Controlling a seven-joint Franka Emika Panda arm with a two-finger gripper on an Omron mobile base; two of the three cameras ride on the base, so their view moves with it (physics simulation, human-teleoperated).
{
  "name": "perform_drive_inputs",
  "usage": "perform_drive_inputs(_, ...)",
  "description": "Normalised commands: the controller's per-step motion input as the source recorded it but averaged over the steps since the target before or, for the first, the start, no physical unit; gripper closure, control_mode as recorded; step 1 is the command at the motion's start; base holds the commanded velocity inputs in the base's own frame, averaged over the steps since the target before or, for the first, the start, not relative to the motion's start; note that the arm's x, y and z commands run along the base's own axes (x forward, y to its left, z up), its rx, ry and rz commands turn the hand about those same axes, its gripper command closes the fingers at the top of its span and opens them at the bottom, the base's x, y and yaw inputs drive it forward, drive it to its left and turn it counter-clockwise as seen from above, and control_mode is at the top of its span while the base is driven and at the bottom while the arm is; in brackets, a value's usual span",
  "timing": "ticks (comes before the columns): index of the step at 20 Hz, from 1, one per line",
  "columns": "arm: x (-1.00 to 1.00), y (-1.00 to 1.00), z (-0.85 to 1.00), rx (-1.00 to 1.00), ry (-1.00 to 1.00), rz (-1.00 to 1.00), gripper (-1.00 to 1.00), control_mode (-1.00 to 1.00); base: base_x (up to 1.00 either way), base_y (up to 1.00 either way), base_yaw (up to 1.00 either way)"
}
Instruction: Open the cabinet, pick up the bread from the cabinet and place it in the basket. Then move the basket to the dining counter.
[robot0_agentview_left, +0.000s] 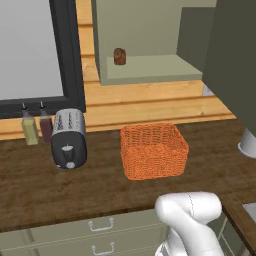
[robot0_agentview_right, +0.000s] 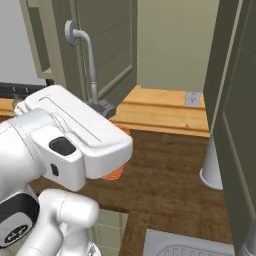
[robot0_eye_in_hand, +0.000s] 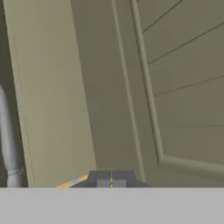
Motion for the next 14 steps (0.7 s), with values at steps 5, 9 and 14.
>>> perform_drive_inputs(5, -0.93, 0.74, 0.11, 0.08, -0.1, -0.27, 1.0, -1.0, 0.0, 0.0, 0.0)
perform_drive_inputs(9, -0.63, 0.96, 0.4, 0.21, 0.01, 0.03, 1.0, -1.0, 0.0, 0.0, 0.0)
perform_drive_inputs(14, -0.25, 1.0, 0.19, 0.19, 0.05, 0.13, 1.0, -1.0, 0.0, 0.0, 0.0)
